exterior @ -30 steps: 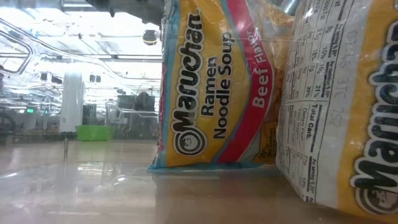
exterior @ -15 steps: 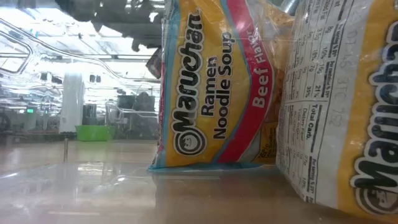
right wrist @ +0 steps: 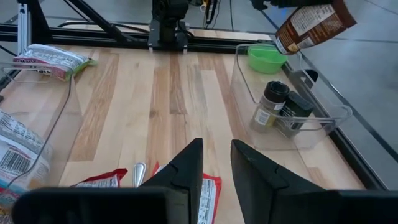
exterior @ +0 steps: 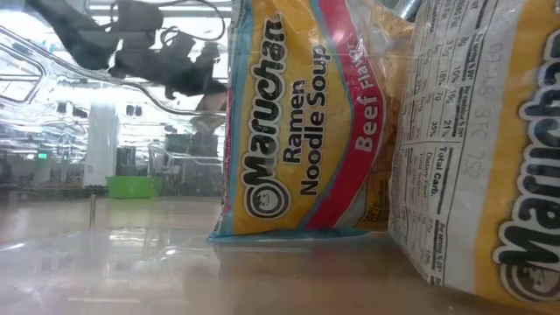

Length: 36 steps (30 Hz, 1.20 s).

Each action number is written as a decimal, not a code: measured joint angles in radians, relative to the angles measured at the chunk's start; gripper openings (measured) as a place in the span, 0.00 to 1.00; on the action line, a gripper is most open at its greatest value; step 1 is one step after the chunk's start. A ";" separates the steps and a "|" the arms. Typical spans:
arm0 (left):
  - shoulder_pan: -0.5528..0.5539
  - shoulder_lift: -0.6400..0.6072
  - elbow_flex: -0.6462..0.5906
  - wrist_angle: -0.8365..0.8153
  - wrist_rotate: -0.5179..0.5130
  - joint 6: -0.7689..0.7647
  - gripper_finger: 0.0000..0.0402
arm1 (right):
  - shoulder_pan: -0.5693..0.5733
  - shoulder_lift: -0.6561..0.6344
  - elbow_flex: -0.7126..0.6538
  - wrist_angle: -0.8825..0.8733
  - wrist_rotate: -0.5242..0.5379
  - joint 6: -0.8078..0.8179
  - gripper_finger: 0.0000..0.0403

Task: Pick & Place Food Item
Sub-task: Put the orange seasoning pack into the top transparent bin

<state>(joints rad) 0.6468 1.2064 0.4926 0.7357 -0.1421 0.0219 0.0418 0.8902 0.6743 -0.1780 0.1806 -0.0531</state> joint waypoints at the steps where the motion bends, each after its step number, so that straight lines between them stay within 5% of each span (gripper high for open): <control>1: 0.006 0.000 -0.013 0.020 0.000 -0.002 0.00 | 0.000 0.000 0.000 0.000 0.000 0.000 0.19; 10: 0.018 0.028 -0.045 0.055 0.002 -0.003 0.00 | 0.000 0.000 0.000 0.000 0.000 0.000 0.19; 21: 0.048 0.273 -0.045 0.263 0.005 -0.002 0.00 | 0.000 0.000 0.000 0.000 0.000 0.000 0.19; 36: 0.112 0.426 -0.045 0.320 0.177 -0.054 0.00 | 0.001 0.000 0.000 0.000 0.000 0.000 0.19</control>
<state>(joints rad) 0.7589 1.6327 0.4479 1.0559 0.0345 -0.0319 0.0425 0.8902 0.6743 -0.1783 0.1802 -0.0528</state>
